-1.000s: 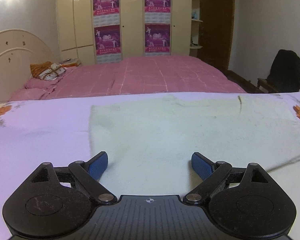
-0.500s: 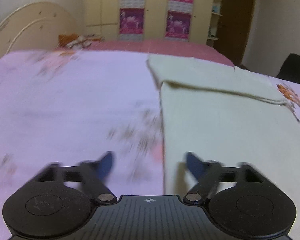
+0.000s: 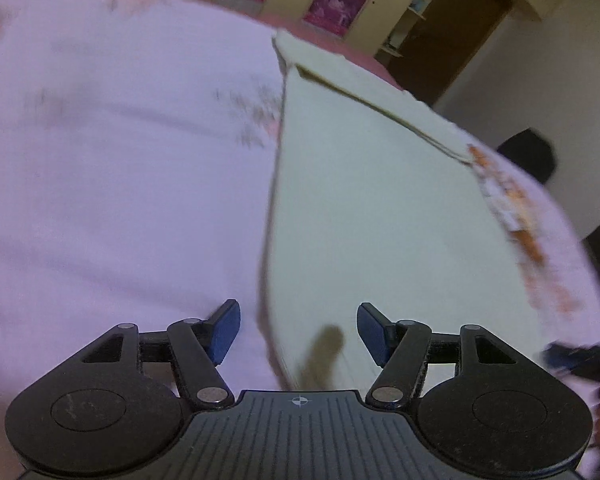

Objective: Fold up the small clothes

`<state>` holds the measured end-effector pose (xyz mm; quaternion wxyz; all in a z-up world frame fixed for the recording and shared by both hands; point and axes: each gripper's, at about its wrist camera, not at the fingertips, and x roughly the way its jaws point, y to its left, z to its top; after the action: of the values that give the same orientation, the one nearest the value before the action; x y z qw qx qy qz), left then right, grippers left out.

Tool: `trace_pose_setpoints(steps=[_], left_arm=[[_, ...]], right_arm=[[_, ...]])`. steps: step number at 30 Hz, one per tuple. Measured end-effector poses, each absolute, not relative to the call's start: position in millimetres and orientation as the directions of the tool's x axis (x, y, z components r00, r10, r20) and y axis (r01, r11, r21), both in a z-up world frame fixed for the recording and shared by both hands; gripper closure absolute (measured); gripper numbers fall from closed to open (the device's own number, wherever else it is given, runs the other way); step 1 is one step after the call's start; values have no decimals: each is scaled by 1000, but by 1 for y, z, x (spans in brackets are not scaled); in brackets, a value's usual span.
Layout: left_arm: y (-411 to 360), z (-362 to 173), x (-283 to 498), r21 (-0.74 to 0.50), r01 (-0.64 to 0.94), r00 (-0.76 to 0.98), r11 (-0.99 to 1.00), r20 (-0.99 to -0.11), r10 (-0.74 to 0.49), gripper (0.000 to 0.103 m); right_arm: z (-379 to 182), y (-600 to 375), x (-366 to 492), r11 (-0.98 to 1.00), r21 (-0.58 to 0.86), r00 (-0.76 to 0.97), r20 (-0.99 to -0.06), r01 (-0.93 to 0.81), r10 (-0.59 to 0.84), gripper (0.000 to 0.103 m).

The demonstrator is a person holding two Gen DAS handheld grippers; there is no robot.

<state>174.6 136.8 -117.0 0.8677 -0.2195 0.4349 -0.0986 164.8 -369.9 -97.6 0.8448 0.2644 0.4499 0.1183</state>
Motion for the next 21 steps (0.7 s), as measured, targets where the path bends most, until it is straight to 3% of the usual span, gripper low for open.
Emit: trace_pose_setpoints(steps=[6, 12, 14, 15, 16, 18, 21], left_arm=[[151, -141, 161, -678, -89, 610, 730, -616, -498, 39], [138, -145, 179, -663, -58, 612, 746, -614, -499, 40], [137, -142, 179, -648, -61, 618, 759, -622, -481, 53], [135, -142, 181, -626, -65, 609, 777, -642, -466, 89], [133, -145, 182, -608, -74, 593, 790, -664, -455, 100], [136, -140, 175, -606, -56, 618, 794, -645, -449, 100], [144, -119, 154, -655, 8, 712, 756, -527, -464, 100]], right_arm=[[-106, -349, 132, 769, 639, 549, -656, 37, 519, 65], [-115, -348, 143, 733, 678, 557, -629, 53, 542, 74], [-111, -337, 148, 784, 620, 548, -662, 16, 512, 83], [-109, -334, 149, 800, 600, 543, -675, 8, 500, 86], [-107, -330, 152, 819, 574, 538, -690, 0, 484, 98], [-99, -321, 153, 855, 517, 538, -712, -35, 452, 98], [-81, -319, 145, 854, 516, 583, -677, -60, 450, 98]])
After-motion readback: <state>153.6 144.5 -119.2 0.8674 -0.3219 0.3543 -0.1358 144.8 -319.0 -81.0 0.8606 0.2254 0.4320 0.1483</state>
